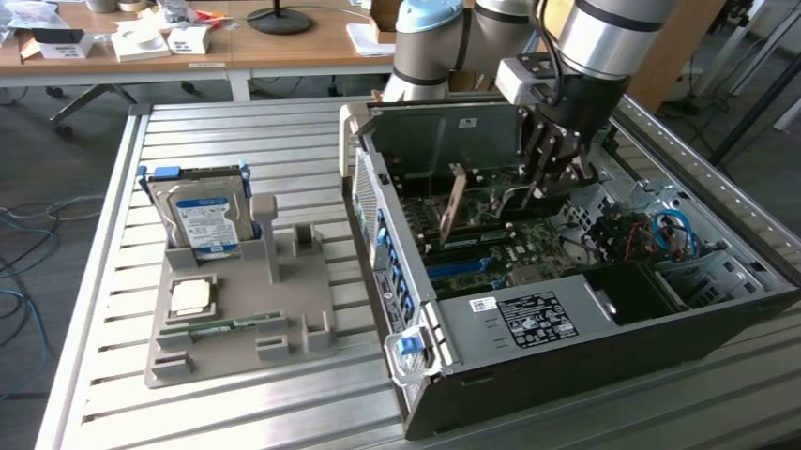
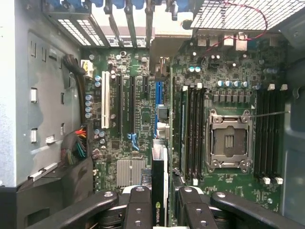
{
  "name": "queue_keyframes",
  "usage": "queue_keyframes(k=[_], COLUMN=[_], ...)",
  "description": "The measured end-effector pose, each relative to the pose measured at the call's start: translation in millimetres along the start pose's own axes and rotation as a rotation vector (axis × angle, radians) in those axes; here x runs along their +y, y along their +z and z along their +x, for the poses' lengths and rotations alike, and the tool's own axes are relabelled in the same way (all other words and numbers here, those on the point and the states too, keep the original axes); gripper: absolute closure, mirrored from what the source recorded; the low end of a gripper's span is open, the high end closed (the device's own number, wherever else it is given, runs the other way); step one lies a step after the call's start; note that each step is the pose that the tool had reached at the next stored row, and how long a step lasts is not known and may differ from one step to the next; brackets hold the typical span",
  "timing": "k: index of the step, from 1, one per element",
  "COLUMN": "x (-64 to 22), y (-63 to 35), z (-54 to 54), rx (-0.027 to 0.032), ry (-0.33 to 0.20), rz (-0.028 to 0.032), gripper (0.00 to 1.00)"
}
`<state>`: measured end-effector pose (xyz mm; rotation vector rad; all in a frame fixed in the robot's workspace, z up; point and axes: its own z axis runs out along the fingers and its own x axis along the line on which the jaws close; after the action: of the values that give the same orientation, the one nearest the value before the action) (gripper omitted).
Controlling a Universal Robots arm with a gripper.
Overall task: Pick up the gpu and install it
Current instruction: 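Insert the gpu into the slot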
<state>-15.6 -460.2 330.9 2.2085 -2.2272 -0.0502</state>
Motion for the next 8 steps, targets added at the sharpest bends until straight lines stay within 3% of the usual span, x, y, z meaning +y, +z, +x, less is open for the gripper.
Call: queue_keyframes(k=[8], x=[-0.2], y=[7.4], z=[0.1], rx=[0.0], ry=[0.0], rz=[0.0], gripper=[0.73])
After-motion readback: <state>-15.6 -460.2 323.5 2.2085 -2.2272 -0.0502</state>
